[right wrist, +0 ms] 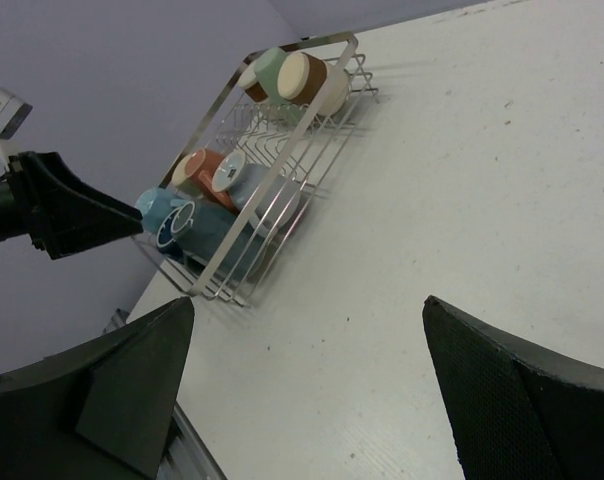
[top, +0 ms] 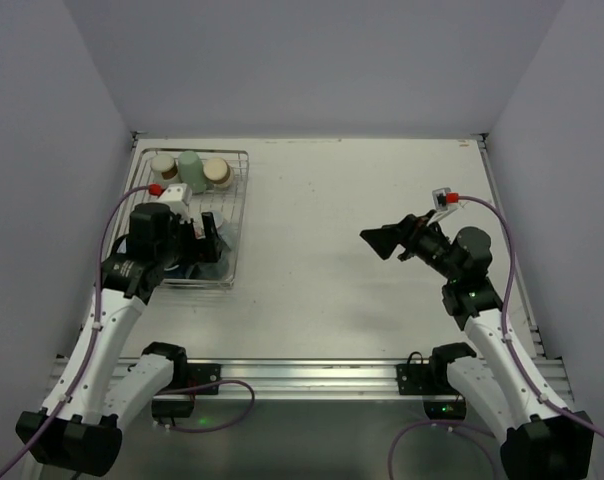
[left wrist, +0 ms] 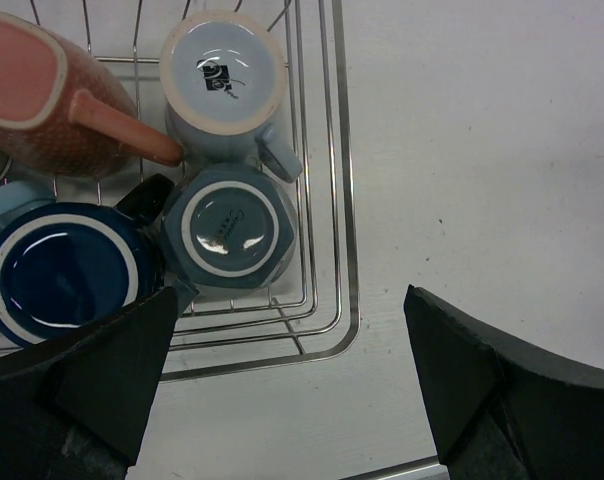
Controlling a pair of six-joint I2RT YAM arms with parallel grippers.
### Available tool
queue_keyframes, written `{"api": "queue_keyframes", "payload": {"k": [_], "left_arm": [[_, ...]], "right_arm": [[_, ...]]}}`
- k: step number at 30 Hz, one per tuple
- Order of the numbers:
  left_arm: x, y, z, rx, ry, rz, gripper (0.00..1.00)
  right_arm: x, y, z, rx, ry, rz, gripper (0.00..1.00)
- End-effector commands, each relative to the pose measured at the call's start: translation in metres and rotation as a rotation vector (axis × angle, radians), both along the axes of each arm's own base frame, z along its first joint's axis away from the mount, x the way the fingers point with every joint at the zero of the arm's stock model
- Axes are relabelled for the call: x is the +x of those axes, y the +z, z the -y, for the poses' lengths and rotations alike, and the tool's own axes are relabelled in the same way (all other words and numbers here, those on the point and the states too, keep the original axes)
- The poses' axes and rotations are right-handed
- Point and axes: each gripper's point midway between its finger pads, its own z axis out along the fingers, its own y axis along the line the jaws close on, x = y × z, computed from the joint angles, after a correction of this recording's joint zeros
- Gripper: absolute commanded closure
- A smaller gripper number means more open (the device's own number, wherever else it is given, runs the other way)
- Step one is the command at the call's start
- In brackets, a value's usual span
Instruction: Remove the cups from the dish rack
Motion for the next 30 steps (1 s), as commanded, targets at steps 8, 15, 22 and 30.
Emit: {"api": "queue_keyframes", "payload": {"k": [8, 15, 22, 30], "left_arm": [[0.017, -0.016, -0.003, 0.111, 0.028, -0.054, 0.0], [0.03, -0.041, -0.009, 0.164, 0.087, -0.114, 0.0], [0.039, -0.064, -0.013, 0.192, 0.118, -0.144, 0.0], [0.04, -0.096, -0.011, 0.211, 0.105, -0.203, 0.0]], "right_arm": [[0.002, 0.01, -0.006, -0.049, 0.008, 0.041, 0.01], [0.001, 0.011, -0.006, -0.063, -0.003, 0.047, 0.01], [0.001, 0.011, -0.006, -0.069, -0.006, 0.051, 0.01], [0.002, 0.01, -0.005, -0.075, -0.018, 0.046, 0.01]]}}
